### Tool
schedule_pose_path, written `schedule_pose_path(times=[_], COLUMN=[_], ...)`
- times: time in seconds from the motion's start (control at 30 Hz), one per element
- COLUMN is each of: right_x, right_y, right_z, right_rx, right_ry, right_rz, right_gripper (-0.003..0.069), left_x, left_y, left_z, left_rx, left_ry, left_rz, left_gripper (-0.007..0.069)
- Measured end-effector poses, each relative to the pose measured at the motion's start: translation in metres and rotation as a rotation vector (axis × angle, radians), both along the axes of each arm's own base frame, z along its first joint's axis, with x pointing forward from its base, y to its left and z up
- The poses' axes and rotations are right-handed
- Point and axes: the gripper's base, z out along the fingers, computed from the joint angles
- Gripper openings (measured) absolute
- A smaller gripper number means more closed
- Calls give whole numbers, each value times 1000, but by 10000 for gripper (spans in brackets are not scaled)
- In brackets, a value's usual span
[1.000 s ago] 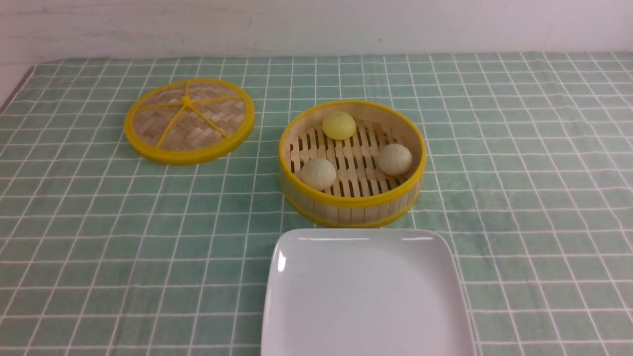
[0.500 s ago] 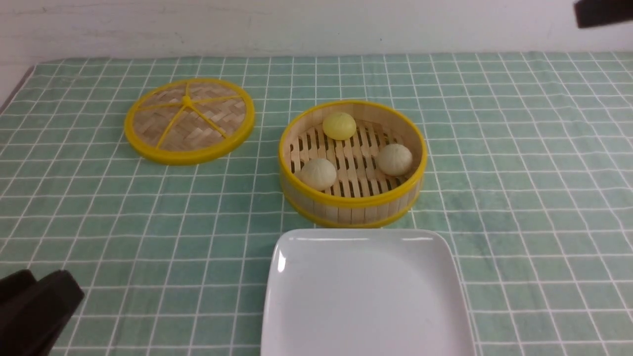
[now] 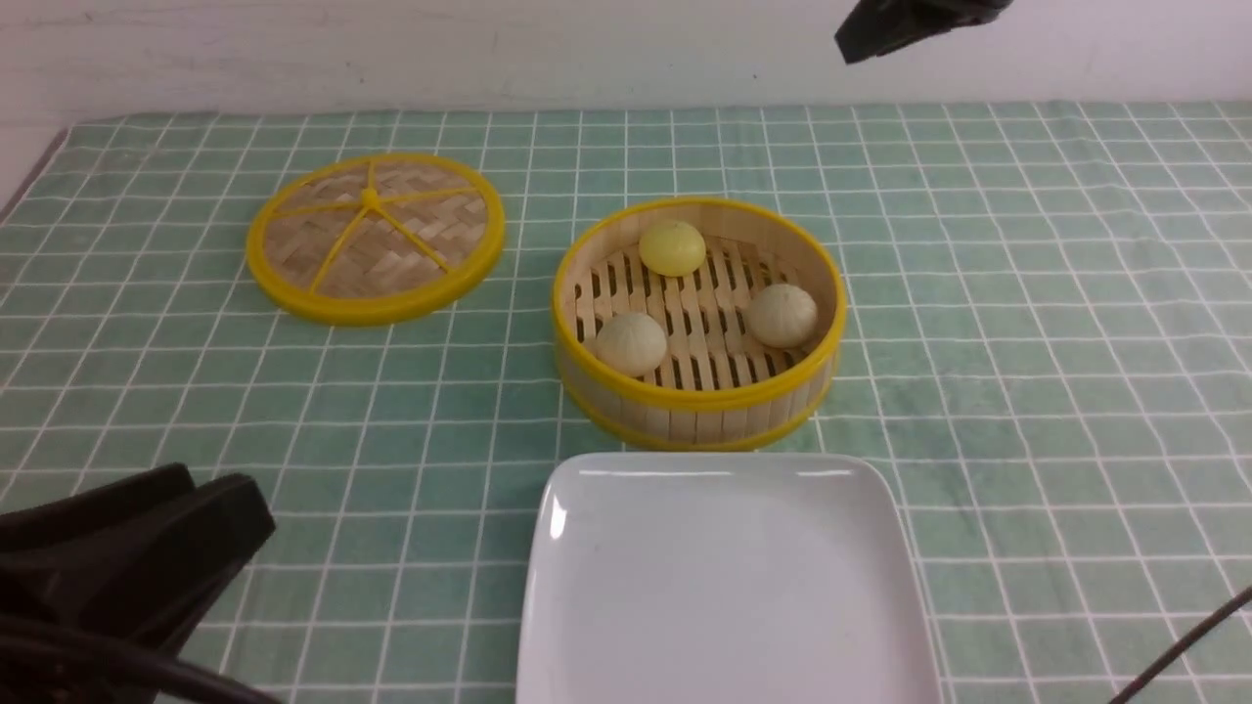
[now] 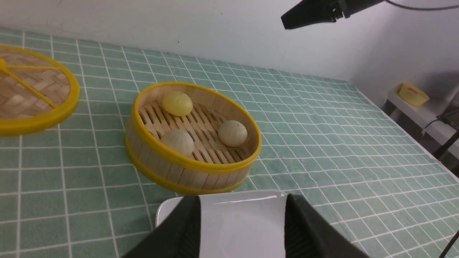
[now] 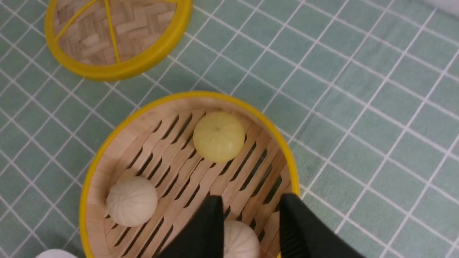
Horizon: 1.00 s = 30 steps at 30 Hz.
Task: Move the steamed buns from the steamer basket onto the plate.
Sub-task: Use the right arm to grab the steamed stuffed bun that is closest to it
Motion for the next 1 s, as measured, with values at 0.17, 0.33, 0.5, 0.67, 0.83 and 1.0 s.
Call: schedule_pose_path(times=[0.17,0.33,0.5,0.67,0.83,1.0], right_x=[-16,-38,-64,-70,-57,-47], right_y=[-4,-10,-13,-13,-6,9], right_z=[29,54,72,59,4,-40], right_rx=[10,18,27,25,-43,-122], right_ry=[-52,-73,-79,-1,156,219], right_rz=[-27,-65,-72,-78,-40,69], right_gripper=[243,243,243,243,244,290], left_x=[5,7,7,7,7,7], left_y=[3,4,4,4,4,4], left_z=[0,1,1,1,1,0], left_rx=[20,67,76,79,85,87], left_ry=[-13,-48,-53,-55,-53,-49], left_rz=[23,33,31,31,28,22], left_gripper=[347,347,347,347,347,347])
